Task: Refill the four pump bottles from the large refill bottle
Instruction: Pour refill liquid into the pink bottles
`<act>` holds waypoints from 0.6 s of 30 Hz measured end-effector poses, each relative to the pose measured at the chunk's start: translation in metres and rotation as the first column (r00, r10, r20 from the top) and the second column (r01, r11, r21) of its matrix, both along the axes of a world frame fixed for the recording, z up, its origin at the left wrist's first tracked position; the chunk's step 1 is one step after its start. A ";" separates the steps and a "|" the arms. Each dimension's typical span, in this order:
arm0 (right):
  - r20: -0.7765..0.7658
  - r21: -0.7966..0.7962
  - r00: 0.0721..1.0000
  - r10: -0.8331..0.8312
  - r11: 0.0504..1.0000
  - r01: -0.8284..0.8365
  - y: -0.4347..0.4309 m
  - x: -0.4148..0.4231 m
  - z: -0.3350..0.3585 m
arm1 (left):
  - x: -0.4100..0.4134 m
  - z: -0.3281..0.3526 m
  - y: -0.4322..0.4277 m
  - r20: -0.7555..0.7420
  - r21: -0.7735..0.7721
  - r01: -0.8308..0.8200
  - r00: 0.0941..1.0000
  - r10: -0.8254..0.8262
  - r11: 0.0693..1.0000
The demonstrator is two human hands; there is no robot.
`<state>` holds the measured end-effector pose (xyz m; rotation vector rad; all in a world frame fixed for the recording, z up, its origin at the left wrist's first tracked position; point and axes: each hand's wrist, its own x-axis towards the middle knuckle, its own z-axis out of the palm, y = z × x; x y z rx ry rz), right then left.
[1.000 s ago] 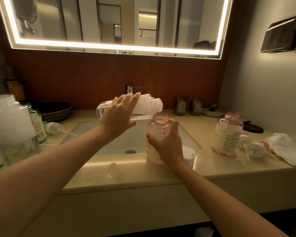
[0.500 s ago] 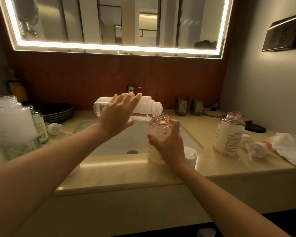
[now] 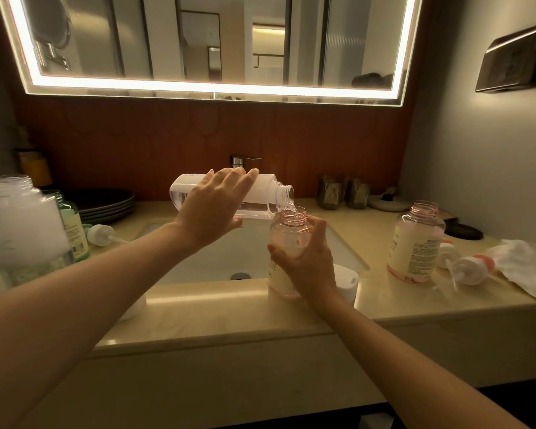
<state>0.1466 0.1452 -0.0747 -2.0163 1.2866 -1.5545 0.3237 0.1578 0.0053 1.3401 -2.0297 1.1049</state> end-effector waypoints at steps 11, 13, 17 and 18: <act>0.002 -0.014 1.000 0.000 1.000 0.000 -0.001 0.000 -0.001 | 0.000 0.001 0.000 0.005 -0.002 0.001 1.000 -0.001 1.000; 0.005 -0.016 1.000 0.002 1.000 -0.002 -0.001 -0.001 -0.002 | 0.001 0.001 -0.001 0.012 -0.001 -0.001 1.000 0.001 1.000; 0.005 -0.011 1.000 0.007 1.000 -0.007 -0.002 -0.001 -0.002 | 0.001 0.003 0.000 0.019 -0.006 0.001 1.000 0.000 1.000; 0.005 -0.008 1.000 0.008 1.000 -0.008 -0.002 -0.001 -0.002 | 0.001 0.003 0.000 0.021 -0.009 0.001 1.000 -0.001 1.000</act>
